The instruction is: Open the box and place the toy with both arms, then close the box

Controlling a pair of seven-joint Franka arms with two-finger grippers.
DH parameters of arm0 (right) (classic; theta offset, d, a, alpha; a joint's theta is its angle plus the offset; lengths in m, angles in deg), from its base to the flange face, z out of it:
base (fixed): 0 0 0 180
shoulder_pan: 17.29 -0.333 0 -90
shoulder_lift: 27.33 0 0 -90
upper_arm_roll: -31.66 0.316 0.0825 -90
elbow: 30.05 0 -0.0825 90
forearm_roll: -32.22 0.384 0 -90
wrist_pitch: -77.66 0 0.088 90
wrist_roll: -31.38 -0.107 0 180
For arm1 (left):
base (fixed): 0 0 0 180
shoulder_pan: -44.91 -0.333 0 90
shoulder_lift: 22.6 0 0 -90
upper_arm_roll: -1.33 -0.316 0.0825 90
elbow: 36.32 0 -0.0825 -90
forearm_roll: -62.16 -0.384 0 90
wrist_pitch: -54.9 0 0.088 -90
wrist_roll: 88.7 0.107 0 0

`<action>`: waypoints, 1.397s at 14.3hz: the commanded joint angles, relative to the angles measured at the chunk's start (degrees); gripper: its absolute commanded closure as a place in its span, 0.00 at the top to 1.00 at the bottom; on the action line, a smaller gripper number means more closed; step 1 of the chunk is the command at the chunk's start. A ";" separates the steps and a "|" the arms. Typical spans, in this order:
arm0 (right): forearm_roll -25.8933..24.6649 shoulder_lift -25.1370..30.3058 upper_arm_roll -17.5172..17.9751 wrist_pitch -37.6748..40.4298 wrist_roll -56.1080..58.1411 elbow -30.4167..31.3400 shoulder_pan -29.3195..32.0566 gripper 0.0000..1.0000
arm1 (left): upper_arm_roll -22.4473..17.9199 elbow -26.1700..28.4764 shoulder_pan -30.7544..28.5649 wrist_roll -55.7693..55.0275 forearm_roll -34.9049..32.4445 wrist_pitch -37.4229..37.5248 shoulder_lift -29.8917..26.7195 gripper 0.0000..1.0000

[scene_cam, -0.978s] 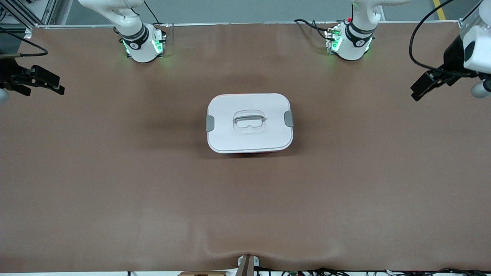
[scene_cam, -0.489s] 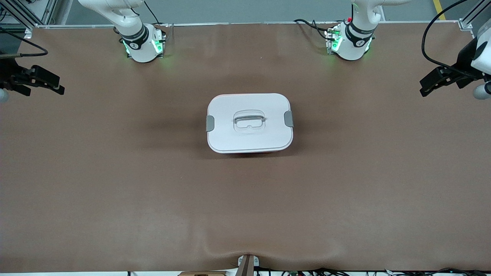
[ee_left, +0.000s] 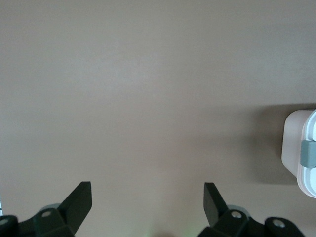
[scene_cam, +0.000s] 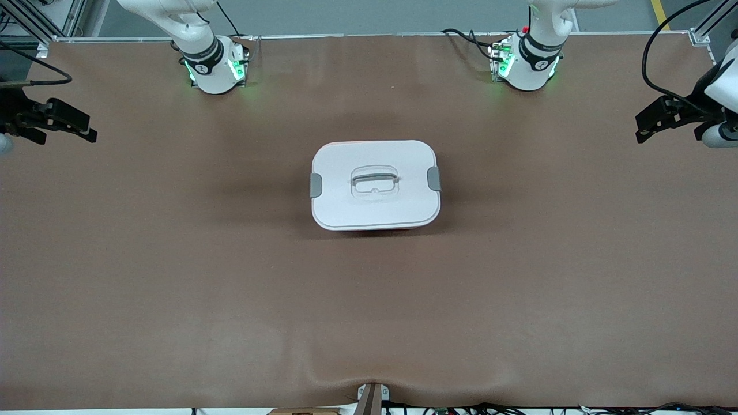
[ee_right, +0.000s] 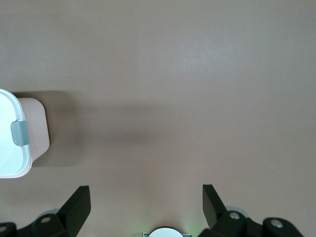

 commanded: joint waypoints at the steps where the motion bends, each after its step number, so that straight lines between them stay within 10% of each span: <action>1: 0.01 -0.33 0.30 0.51 -0.44 -0.99 0.61 1.00 | -0.02 0.72 -0.32 1.37 1.25 -1.28 -0.61 1.00; 20: 0.01 -0.42 0.39 0.43 -0.35 -0.99 0.52 1.00 | -1.78 1.51 -0.23 -2.32 4.50 -2.42 -0.70 1.00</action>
